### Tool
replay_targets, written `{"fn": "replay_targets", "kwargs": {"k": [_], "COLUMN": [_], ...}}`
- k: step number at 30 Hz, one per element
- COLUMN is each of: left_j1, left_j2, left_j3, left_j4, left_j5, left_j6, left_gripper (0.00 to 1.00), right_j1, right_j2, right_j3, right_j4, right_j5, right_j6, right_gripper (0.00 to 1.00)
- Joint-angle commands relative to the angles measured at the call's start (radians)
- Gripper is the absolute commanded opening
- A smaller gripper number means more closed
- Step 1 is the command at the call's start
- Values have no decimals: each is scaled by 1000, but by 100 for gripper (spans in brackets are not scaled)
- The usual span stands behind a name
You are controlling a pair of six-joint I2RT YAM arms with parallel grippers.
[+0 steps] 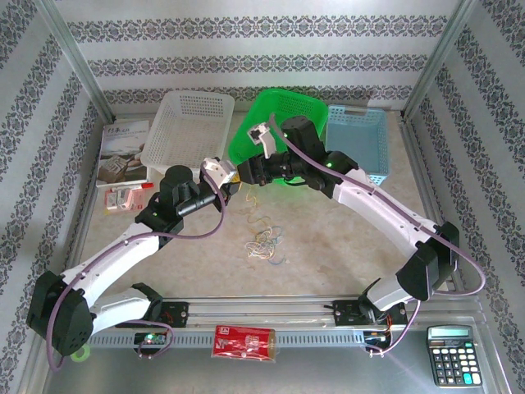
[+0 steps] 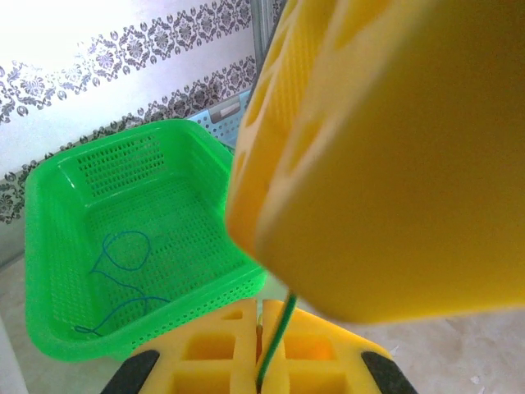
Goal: Untangle the cables
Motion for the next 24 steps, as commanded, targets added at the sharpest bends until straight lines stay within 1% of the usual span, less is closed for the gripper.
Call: {"fn": "replay_targets", "kwargs": {"k": [1,3,8,11,14,17,24], "left_j1": [-13,-12,-12,-12,-12,-13,-13], "left_j2": [4,2,-8,-15,-16,-11,2], "left_j3": [26,23,16,17,23,29,66], "left_j4": [42,53,76,76,69,60,6], "left_j5": [10,5,-28,-66,-102,-120,-143], "left_j6": [-44,-56,-95,-127,-158,-181,-253], "left_gripper": [0,0,0,0,0,0,0], "right_j1": [-39,-67,-137,-147,-132,-94,12], "right_j2": [-79,-120,-217,-244,-243,-226,-164], "right_j3": [-53,-106,-283,-370,-433,-462,-443], "right_j4": [56,88,189,217,258,274,243], "right_j5": [-1,10,47,80,93,135,322], "right_j6": [27,50,123,146,171,164,121], "right_gripper": [38,43,49,54,58,61,64]}}
